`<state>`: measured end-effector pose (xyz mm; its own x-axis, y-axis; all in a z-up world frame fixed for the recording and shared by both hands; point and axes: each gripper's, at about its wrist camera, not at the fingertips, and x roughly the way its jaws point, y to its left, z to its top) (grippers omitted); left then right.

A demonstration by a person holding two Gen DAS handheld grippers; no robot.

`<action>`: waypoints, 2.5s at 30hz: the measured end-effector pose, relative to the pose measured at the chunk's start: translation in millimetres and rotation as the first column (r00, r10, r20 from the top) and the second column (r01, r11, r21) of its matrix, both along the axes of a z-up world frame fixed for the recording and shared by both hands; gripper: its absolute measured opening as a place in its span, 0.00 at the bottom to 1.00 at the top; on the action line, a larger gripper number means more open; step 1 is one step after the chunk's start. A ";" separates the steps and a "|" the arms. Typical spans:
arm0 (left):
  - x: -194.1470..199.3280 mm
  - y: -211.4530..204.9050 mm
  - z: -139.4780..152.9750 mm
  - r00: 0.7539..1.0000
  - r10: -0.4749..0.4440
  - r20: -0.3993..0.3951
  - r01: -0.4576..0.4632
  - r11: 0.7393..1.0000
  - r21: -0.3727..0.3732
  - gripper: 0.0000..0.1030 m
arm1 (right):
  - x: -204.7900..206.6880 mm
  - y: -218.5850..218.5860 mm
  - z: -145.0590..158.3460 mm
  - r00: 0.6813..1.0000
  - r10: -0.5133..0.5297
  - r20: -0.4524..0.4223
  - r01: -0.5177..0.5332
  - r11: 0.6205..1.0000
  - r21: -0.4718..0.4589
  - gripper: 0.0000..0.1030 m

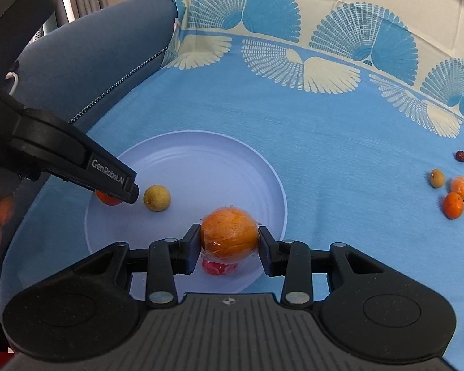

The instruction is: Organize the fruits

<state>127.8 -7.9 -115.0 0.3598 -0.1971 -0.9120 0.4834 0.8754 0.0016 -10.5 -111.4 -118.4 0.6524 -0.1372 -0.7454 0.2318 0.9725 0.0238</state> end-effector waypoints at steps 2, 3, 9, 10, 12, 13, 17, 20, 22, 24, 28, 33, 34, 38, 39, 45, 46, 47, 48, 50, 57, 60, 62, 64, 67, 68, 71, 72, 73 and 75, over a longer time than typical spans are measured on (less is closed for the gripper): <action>1.2 -1.6 -2.7 1.000 -0.001 0.003 0.001 1.000 0.006 0.36 | 3.0 -1.4 -2.4 1.000 0.005 -0.002 -0.005 1.000 0.000 0.39; 1.8 -2.2 -3.8 1.000 -0.001 0.004 0.001 1.000 0.008 0.36 | 4.5 -1.9 -3.6 1.000 0.007 -0.003 -0.007 1.000 -0.001 0.39; 5.4 -3.3 -6.1 1.000 0.005 0.007 -0.005 1.000 0.005 0.49 | 11.8 -4.0 -6.8 1.000 0.020 -0.005 -0.020 1.000 0.004 0.40; 6.0 -2.4 -3.7 1.000 -0.002 0.010 0.002 1.000 -0.015 0.56 | 13.0 -4.5 -6.4 1.000 0.023 -0.005 -0.022 1.000 0.006 0.41; 4.6 -2.0 4.0 1.000 -0.024 0.010 0.024 0.998 -0.065 0.95 | 13.2 -5.2 -2.1 1.000 0.021 0.006 -0.021 1.000 0.007 0.52; 1.7 -1.7 8.2 0.999 -0.016 0.034 0.018 0.998 -0.064 1.00 | 12.7 -5.1 1.1 1.000 0.023 0.006 -0.023 1.000 0.009 0.65; -21.7 0.4 22.2 0.990 -0.065 0.123 0.069 0.997 -0.033 1.00 | 0.3 -2.4 15.2 0.999 0.033 0.001 -0.033 0.999 0.016 0.85; -44.8 11.5 28.8 0.986 -0.089 0.143 0.089 0.996 0.008 1.00 | -21.8 6.7 23.7 0.999 0.041 -0.025 -0.040 0.999 0.024 0.89; -61.8 23.3 33.9 0.983 -0.092 0.158 0.087 0.996 0.037 1.00 | -36.9 13.9 28.9 0.998 0.043 -0.036 -0.042 0.999 0.027 0.90; -76.9 36.0 38.2 0.985 -0.080 0.155 0.074 0.996 0.048 1.00 | -54.0 21.2 36.6 0.999 0.030 -0.039 -0.029 0.999 0.029 0.91; -103.7 57.8 49.0 0.990 -0.042 0.135 0.038 0.999 0.032 1.00 | -80.4 32.9 51.7 1.000 0.007 -0.017 -0.007 0.999 0.043 0.93; -135.8 72.1 57.8 0.988 -0.027 0.152 0.022 0.999 0.031 1.00 | -104.4 44.4 66.7 1.000 0.010 0.019 -0.010 1.000 -0.007 0.97; -139.9 73.2 59.6 0.987 -0.026 0.156 0.022 0.999 0.030 1.00 | -108.7 44.9 69.2 1.000 0.007 0.023 -0.006 1.000 -0.011 0.97; -153.7 78.2 71.0 0.981 -0.021 0.194 0.017 1.000 0.020 1.00 | -128.4 48.3 79.0 0.999 0.001 0.047 0.001 1.000 -0.028 0.98; -156.5 79.5 74.0 0.979 -0.019 0.204 0.016 1.000 0.018 1.00 | -132.1 49.0 81.3 0.998 -0.002 0.058 0.004 0.999 -0.032 0.98; -169.8 84.0 84.3 0.973 -0.016 0.229 0.015 1.000 0.007 1.00 | -147.9 51.3 93.1 0.994 -0.016 0.108 0.020 0.999 -0.042 0.99; -172.5 84.8 85.7 0.972 -0.018 0.232 0.017 1.000 0.006 1.00 | -148.4 52.1 94.1 0.994 -0.015 0.112 0.020 0.999 -0.043 0.99; -174.9 85.2 87.1 0.971 -0.021 0.236 0.020 1.000 0.005 1.00 | -149.8 53.2 95.4 0.993 -0.012 0.117 0.017 0.999 -0.045 0.99; -176.7 85.1 88.5 0.970 -0.023 0.241 0.023 1.000 0.005 1.00 | -151.3 53.9 96.8 0.993 -0.008 0.121 0.014 0.999 -0.047 0.99; -179.6 85.1 91.0 0.968 -0.028 0.250 0.027 1.000 0.006 1.00 | -154.5 55.2 99.2 0.991 -0.003 0.130 0.010 0.999 -0.052 0.99; -184.8 87.1 96.1 0.963 -0.030 0.266 0.030 1.000 0.003 1.00 | -158.1 56.6 102.0 0.990 -0.012 0.139 0.019 0.999 -0.051 0.99; -185.1 87.4 96.9 0.963 -0.031 0.268 0.032 0.999 0.002 1.00 | -159.3 57.2 102.4 0.990 -0.009 0.142 0.017 0.999 -0.052 0.99; -185.3 87.2 96.8 0.963 -0.033 0.267 0.034 0.999 0.004 1.00 | -158.9 57.6 102.4 0.990 -0.007 0.141 0.015 0.998 -0.053 0.99; -185.0 87.3 96.7 0.963 -0.034 0.267 0.034 0.999 0.005 1.00 | -158.5 57.8 102.4 0.990 -0.007 0.142 0.015 0.998 -0.055 0.99; -184.8 87.1 96.7 0.963 -0.034 0.266 0.034 0.999 0.005 1.00 | -158.1 58.2 102.3 0.990 -0.008 0.139 0.016 0.998 -0.054 0.99; -184.5 87.1 96.6 0.963 -0.034 0.266 0.034 0.999 0.005 1.00 | -157.9 58.5 102.2 0.990 -0.008 0.139 0.016 0.998 -0.054 0.99; -184.1 86.8 96.1 0.964 -0.033 0.263 0.033 0.999 0.005 1.00 | -157.1 58.2 102.1 0.991 -0.008 0.135 0.015 0.999 -0.053 0.99; -183.9 86.7 95.9 0.965 -0.032 0.262 0.032 0.999 0.004 1.00 | -157.0 57.8 102.0 0.991 -0.008 0.134 0.015 0.999 -0.051 0.99; -183.6 86.7 95.4 0.965 -0.032 0.261 0.032 0.999 0.005 1.00 | -156.5 57.9 101.6 0.991 -0.009 0.133 0.016 0.999 -0.050 0.99; -182.9 86.9 94.3 0.966 -0.031 0.257 0.031 1.000 0.005 1.00 | -156.4 57.7 101.1 0.991 -0.011 0.130 0.017 0.999 -0.047 0.99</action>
<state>-55.1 78.9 -20.7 0.5763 -0.2110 -0.7896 0.4934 0.8600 0.1304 -166.9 -53.7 -17.3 0.7408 -0.1807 -0.6469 0.2436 0.9698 0.0081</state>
